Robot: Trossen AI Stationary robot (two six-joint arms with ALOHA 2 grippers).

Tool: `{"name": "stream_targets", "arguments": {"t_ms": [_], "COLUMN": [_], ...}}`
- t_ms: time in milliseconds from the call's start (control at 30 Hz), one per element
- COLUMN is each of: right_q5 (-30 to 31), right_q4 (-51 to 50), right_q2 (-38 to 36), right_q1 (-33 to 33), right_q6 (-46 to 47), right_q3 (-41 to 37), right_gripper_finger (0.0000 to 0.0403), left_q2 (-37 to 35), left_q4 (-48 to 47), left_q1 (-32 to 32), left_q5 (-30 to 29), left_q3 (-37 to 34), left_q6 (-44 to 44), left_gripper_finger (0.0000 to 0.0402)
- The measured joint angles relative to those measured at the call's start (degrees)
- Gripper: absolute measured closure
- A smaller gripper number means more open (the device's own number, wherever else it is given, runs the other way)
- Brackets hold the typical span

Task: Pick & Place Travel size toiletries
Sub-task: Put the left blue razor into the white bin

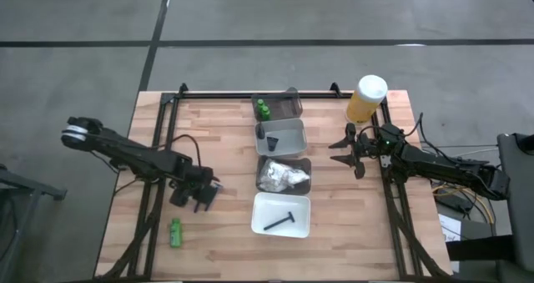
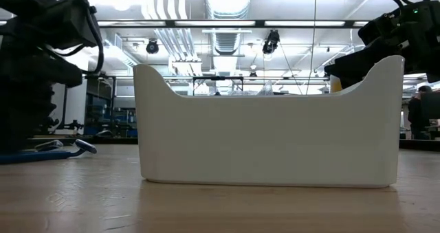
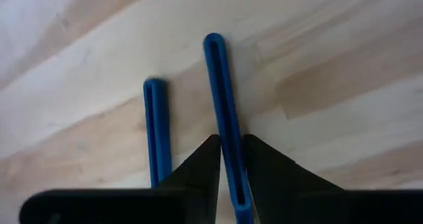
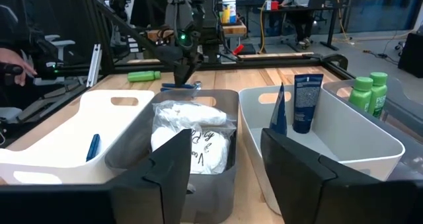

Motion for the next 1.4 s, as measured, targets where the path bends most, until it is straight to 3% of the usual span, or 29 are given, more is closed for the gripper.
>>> {"name": "stream_targets", "arguments": {"t_ms": [300, 600, 833, 1000, 1200, 1400], "right_q5": [-0.01, 0.00, 0.00, 0.00, 0.00, 0.00], "right_q4": [-0.02, -0.02, -0.04, -0.17, -0.22, -0.22], "right_q2": [0.00, -0.02, -0.01, 0.00, 0.00, 0.00], "right_q1": [0.00, -0.01, 0.01, -0.01, 0.01, -0.01], "right_q6": [0.00, 0.00, 0.00, 0.00, 0.00, 0.00], "right_q3": [-0.01, 0.01, 0.00, -0.01, 0.01, 0.00], "right_gripper_finger": [0.0206, 0.0209, 0.0229, 0.0244, 0.0260, 0.0277], "left_q2": [6.17, 10.88, 10.87, 10.74, 10.66, 10.64], "left_q4": [-2.13, -9.50, -13.04, -13.57, -13.89, -11.75], "left_q1": [-0.22, -0.17, 0.00, -0.11, -0.11, -0.13], "left_q5": [-2.64, -4.91, -5.66, -4.40, -3.73, 1.04], "left_q3": [3.72, 11.93, 20.46, 26.03, 31.42, 34.55], "left_q6": [-6.61, -14.90, -29.45, -45.99, -59.45, -71.45], "left_gripper_finger": [0.0344, 0.0348, 0.0349, 0.0349, 0.0349, 0.0349]}}
